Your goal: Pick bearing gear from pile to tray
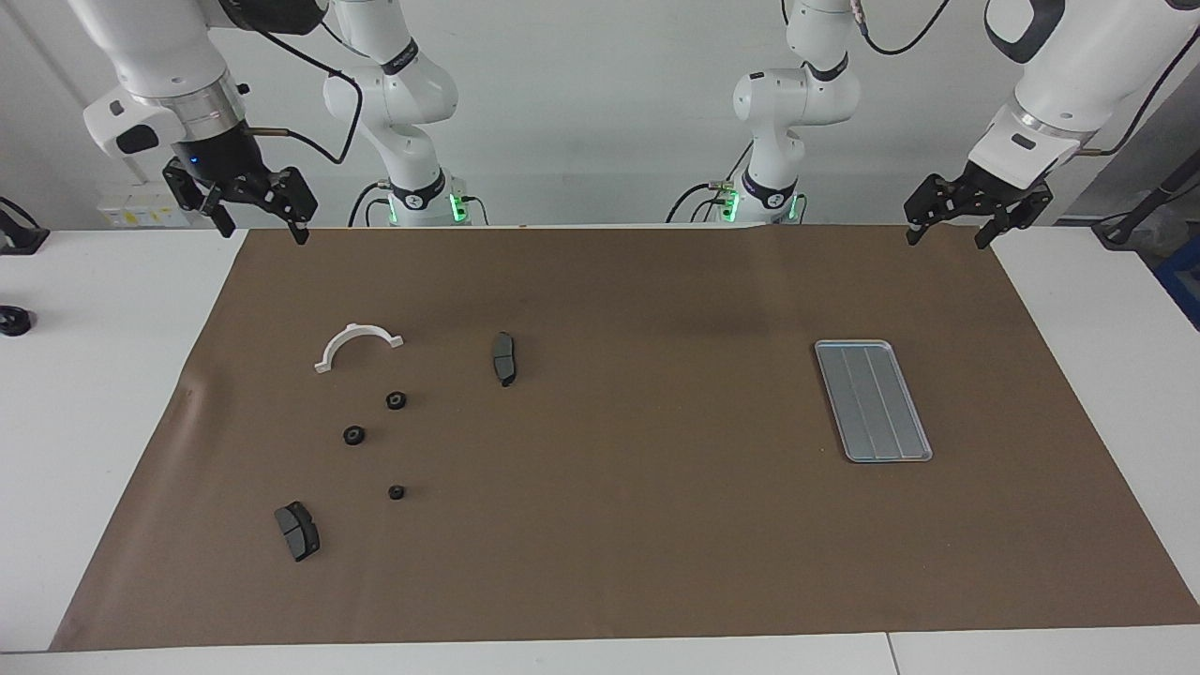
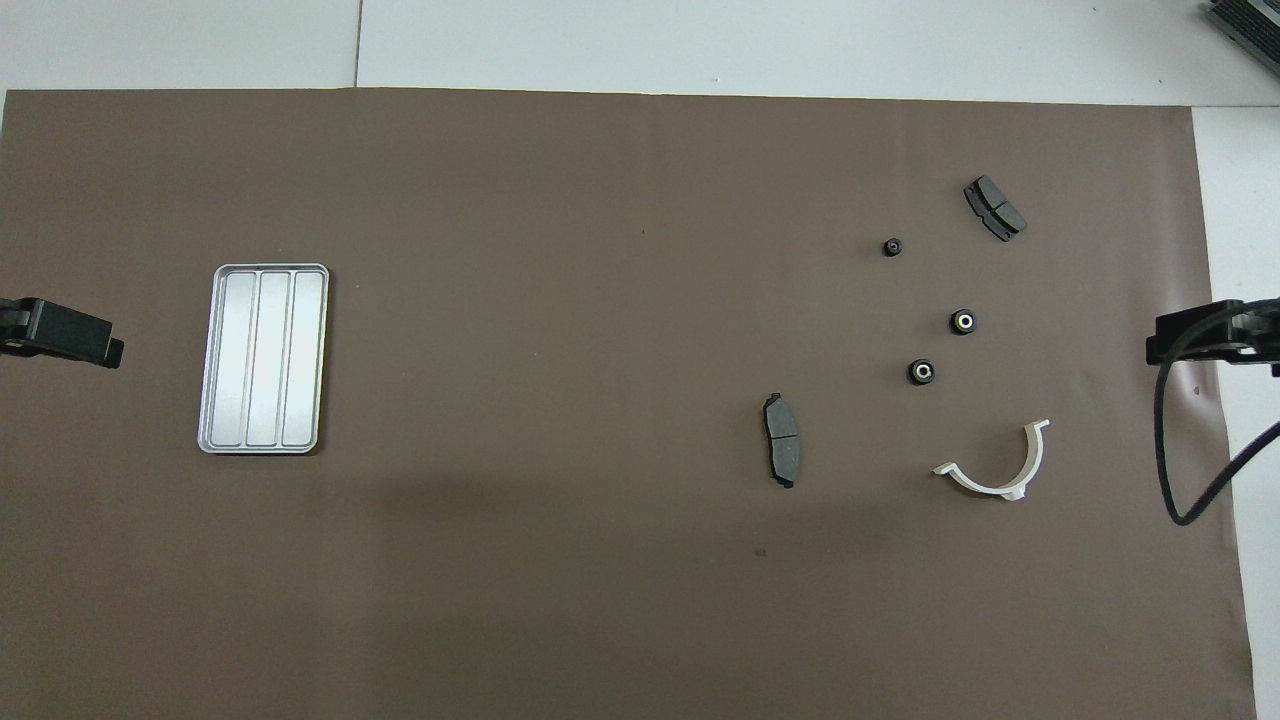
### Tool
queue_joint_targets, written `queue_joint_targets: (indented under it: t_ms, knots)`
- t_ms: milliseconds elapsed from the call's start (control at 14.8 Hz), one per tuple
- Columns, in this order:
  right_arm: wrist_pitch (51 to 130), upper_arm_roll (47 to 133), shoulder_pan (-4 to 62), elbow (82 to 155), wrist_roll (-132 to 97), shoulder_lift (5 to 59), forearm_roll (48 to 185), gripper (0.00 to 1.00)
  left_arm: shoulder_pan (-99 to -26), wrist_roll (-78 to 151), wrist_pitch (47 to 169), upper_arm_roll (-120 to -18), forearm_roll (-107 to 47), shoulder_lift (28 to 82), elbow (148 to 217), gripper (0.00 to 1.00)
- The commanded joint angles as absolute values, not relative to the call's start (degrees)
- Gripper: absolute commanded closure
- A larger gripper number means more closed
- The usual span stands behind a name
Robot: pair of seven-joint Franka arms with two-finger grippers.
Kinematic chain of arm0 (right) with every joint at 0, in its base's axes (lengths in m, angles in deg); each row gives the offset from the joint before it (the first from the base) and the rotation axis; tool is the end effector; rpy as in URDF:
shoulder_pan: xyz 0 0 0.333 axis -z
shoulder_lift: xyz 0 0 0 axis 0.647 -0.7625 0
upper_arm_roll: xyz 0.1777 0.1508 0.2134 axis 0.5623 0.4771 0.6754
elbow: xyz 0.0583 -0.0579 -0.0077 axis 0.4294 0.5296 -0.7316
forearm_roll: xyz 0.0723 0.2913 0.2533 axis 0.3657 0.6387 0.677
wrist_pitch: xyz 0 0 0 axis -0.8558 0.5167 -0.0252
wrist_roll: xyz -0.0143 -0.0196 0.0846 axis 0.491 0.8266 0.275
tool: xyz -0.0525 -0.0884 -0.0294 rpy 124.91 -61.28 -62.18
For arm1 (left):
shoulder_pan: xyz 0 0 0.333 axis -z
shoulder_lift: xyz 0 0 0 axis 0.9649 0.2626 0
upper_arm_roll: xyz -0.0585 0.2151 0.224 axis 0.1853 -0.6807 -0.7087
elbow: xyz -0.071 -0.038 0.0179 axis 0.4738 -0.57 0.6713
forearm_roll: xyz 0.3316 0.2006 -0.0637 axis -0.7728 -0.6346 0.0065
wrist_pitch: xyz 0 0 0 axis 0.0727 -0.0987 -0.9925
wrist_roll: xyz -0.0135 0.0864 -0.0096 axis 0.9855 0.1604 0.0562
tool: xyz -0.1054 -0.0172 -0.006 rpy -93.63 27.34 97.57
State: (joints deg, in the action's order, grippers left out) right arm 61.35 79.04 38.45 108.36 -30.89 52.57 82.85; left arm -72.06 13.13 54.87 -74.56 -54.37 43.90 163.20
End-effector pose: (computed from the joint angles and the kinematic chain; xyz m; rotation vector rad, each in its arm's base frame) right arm 0.5227 -0.0239 0.6384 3.0916 -0.1922 -0.0166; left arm 0.5404 -0.0030 0.6292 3.1186 -0.2253 -0.0948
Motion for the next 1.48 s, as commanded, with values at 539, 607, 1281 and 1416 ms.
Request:
queue_joint_targets:
  t_ms: [539,607,1281,1416]
  knots:
    - [60.8,79.3,38.2,110.1,-31.1,54.3,83.2,0.00,-72.0,13.2,54.8,-74.7,-54.6,43.2,163.9,0.00]
    - [62.3,79.3,38.2,110.2,-31.1,54.1,83.2,0.00,-72.0,13.2,54.8,-74.7,-54.6,43.2,163.9,0.00]
    - [91.8,79.3,39.6,117.1,-22.9,35.6,85.7,0.00,-72.0,13.2,54.8,-74.7,-54.6,43.2,163.9,0.00]
    - [99.4,79.3,40.0,120.5,-19.5,33.1,87.3,0.00,-72.0,13.2,54.8,-74.7,-54.6,43.2,163.9,0.00]
